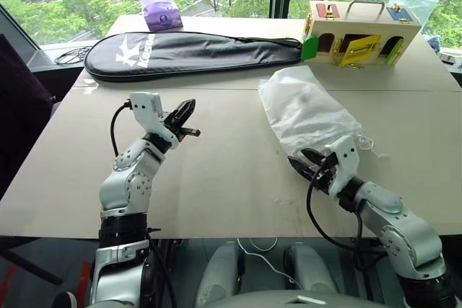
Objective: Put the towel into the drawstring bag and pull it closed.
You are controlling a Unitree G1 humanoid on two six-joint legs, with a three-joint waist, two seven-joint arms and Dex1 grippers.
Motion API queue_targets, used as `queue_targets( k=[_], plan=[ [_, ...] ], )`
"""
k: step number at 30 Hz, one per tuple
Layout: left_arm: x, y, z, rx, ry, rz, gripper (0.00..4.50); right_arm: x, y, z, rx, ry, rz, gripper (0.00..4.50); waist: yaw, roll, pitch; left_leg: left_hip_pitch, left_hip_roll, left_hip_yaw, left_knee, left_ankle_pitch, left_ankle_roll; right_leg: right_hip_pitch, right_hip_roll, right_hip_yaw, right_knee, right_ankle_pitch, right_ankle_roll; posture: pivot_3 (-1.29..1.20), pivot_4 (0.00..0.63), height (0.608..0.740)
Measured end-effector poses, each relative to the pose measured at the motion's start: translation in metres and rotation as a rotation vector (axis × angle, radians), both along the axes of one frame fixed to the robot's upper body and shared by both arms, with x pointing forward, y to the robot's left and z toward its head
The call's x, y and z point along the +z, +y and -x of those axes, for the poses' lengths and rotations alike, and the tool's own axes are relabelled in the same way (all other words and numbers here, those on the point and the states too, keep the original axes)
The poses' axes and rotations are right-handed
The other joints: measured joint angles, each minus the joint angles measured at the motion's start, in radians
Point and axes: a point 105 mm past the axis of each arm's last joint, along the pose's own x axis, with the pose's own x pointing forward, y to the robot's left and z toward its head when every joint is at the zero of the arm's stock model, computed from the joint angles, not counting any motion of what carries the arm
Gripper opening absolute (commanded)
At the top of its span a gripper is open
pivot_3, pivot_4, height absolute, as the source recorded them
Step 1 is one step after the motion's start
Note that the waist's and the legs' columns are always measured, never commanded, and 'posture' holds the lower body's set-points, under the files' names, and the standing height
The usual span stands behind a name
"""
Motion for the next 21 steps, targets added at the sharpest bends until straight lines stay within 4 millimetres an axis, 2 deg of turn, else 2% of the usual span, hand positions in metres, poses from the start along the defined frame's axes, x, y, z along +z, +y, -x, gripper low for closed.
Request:
queue_targets(
  k=[4, 9, 14, 15, 16, 19, 21],
  plan=[
    [-0.002, -0.005, 0.0, -0.016, 0.005, -0.008, 0.0, -0.001, 0.001, 0.0, 0.003, 0.001, 0.001, 2.12, -0.001, 0.0, 0.0, 0.0, 0.0, 0.0, 0.0, 0.0, 0.0, 0.0, 0.0, 0.0, 0.0, 0.0, 0.0, 0.0, 0.15, 0.74],
    [-0.003, -0.009, 0.0, -0.035, 0.006, -0.009, 0.0, -0.01, 0.016, 0.005, 0.053, 0.033, -0.003, 2.12, -0.003, 0.0, 0.0, 0.0, 0.0, 0.0, 0.0, 0.0, 0.0, 0.0, 0.0, 0.0, 0.0, 0.0, 0.0, 0.0, 0.15, 0.74],
    [-0.003, -0.009, 0.0, -0.036, 0.006, -0.011, 0.0, -0.015, 0.015, 0.004, 0.047, 0.039, 0.013, 2.12, -0.002, 0.0, 0.0, 0.0, 0.0, 0.0, 0.0, 0.0, 0.0, 0.0, 0.0, 0.0, 0.0, 0.0, 0.0, 0.0, 0.15, 0.74],
    [-0.003, -0.009, 0.0, -0.035, 0.006, -0.013, 0.0, -0.014, 0.015, 0.003, 0.046, 0.036, 0.013, 1.62, -0.002, 0.0, 0.0, 0.0, 0.0, 0.0, 0.0, 0.0, 0.0, 0.0, 0.0, 0.0, 0.0, 0.0, 0.0, 0.0, 0.15, 0.74],
    [-0.004, -0.008, 0.001, -0.034, 0.008, -0.015, 0.0, -0.014, 0.015, 0.003, 0.047, 0.032, 0.012, 1.4, -0.002, 0.0, 0.0, 0.0, 0.0, 0.0, 0.0, 0.0, 0.0, 0.0, 0.0, 0.0, 0.0, 0.0, 0.0, 0.0, 0.15, 0.74],
    [-0.007, -0.007, 0.001, -0.03, 0.016, -0.021, 0.0, -0.013, 0.016, 0.003, 0.051, 0.025, 0.009, 0.14, -0.003, 0.0, 0.0, 0.0, 0.0, 0.0, 0.0, 0.0, 0.0, 0.0, 0.0, 0.0, 0.0, 0.0, 0.0, 0.0, 0.15, 0.74],
    [-0.007, -0.007, 0.001, -0.028, 0.016, -0.027, 0.0, -0.011, 0.018, 0.004, 0.065, 0.015, 0.001, 0.14, -0.003, 0.0, 0.0, 0.0, 0.0, 0.0, 0.0, 0.0, 0.0, 0.0, 0.0, 0.0, 0.0, 0.0, 0.0, 0.0, 0.15, 0.74]
  ],
)
